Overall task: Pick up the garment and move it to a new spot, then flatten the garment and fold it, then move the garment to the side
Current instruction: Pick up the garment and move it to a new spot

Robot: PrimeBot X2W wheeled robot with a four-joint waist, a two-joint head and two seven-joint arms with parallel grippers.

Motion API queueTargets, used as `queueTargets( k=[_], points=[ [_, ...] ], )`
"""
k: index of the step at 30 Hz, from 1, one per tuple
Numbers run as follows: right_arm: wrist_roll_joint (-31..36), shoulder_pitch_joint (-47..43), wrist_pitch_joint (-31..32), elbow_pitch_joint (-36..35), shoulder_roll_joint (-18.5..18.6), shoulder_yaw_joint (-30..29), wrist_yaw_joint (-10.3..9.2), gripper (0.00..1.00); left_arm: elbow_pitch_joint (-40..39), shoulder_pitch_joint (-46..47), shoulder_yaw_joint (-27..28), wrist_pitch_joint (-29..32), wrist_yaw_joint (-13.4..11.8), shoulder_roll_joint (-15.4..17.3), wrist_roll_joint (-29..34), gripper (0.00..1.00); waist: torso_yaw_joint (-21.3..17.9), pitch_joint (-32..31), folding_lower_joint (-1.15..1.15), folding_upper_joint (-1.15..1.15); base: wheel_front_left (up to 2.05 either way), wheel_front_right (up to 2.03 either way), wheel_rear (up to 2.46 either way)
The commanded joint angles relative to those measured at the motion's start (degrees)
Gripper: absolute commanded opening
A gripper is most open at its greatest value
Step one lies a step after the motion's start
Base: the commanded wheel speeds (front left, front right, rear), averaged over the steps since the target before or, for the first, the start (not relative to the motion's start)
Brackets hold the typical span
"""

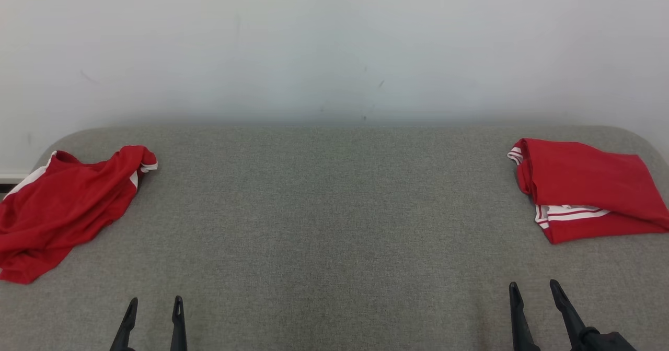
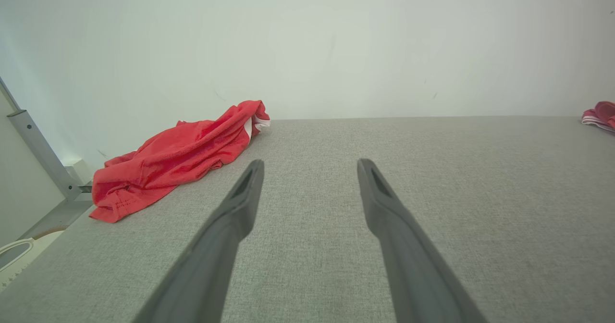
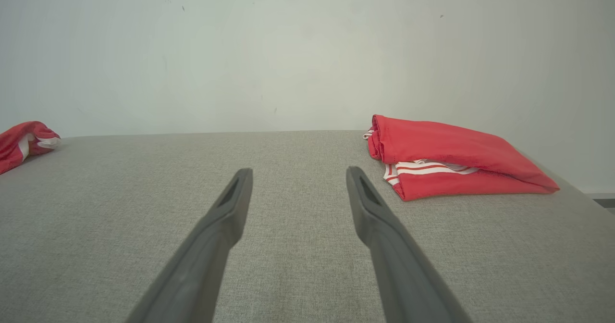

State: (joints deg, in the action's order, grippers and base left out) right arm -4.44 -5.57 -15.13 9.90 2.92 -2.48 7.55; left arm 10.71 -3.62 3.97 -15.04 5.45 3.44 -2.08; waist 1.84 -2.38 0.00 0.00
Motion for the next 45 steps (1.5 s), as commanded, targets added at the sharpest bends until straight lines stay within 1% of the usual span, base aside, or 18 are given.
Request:
queueTargets(
  k=[1, 15, 20, 34, 41, 45],
  points=[
    [-0.44, 0.03, -0.05, 0.03, -0.04, 0.15, -0.09, 1.00, 0.06, -0.98, 0.15, -0.13, -0.17, 0.12, 0.32, 1.00, 0.08, 0.00, 0.00, 0.00, 0.00, 0.00, 0.00],
    [-2.36, 0.18, -0.05, 0.41, -0.05, 0.91, -0.09, 1.00, 0.28, -0.90, 0.58, -0.13, 0.04, 0.39, 0.08, 1.00, 0.28, 0.15, 0.00, 0.00, 0.00, 0.00, 0.00],
    [-4.82, 0.41, -0.05, 0.82, -0.05, 1.49, -0.09, 1.00, 0.03, -1.23, 0.61, -0.13, -0.22, 0.23, -0.16, 1.00, 0.22, 0.11, 0.00, 0.00, 0.00, 0.00, 0.00],
    [-5.88, 0.39, -0.05, 1.07, -0.05, 1.82, -0.09, 1.00, 0.10, -0.77, 0.98, -0.13, -0.01, 0.39, -0.37, 1.00, 0.33, 0.01, 0.00, 0.00, 0.00, 0.00, 0.00],
    [-6.20, 0.02, -0.05, 0.93, -0.05, 1.50, -0.09, 1.00, 0.70, -0.14, 1.23, -0.13, 0.38, 0.61, -0.59, 1.00, 1.20, -0.02, 0.00, 0.00, 0.00, 0.00, 0.00],
    [-6.45, -0.30, -0.05, 0.80, -0.03, 1.39, -0.09, 1.00, 0.83, -0.03, 1.50, -0.13, 0.34, 0.70, -0.68, 1.00, 2.52, -0.19, 0.00, 0.00, 0.00, 0.00, 0.00]
  ],
)
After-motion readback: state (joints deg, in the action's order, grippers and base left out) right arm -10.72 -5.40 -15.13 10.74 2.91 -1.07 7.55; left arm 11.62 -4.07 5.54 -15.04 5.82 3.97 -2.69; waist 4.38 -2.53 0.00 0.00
